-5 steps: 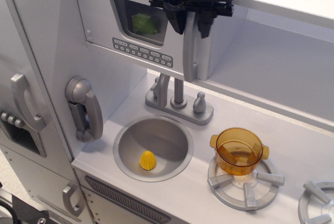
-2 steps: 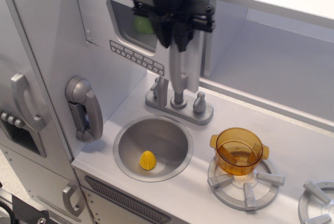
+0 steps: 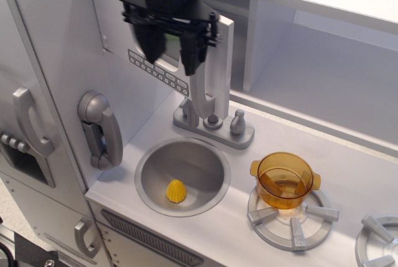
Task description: Open microwave
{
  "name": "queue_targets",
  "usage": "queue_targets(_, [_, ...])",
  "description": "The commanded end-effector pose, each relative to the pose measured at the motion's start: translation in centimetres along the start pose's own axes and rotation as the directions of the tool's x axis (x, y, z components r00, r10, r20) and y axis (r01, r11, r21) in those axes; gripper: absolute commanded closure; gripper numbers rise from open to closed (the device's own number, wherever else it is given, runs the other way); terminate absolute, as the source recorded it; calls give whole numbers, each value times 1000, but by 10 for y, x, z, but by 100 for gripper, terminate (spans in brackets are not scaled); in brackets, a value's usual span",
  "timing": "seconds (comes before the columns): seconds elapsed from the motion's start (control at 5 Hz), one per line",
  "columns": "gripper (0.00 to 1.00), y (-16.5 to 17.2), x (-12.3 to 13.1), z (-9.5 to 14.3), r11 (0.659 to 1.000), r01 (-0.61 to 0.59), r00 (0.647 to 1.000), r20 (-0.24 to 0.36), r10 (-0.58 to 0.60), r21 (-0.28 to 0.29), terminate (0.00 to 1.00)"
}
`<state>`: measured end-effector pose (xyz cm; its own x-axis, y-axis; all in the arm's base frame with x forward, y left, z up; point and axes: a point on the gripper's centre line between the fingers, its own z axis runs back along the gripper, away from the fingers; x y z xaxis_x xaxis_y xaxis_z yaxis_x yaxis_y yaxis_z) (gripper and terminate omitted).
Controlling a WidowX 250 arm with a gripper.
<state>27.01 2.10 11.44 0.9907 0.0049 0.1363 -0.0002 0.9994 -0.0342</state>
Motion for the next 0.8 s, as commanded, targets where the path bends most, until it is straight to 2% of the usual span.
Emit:
queue_targets(0.0, [0, -50, -15, 3, 989, 115, 991, -60, -121, -97, 0])
queue_targets(0.2, [0, -89, -2, -2, 987, 85, 993, -70, -96, -139, 0])
queue_targets(0.4, [0, -134, 21, -4, 976, 44, 990, -122, -72, -211, 0])
queue_targets(0.6, [0, -160, 43, 1, 969, 37, 992, -105, -65, -244, 0])
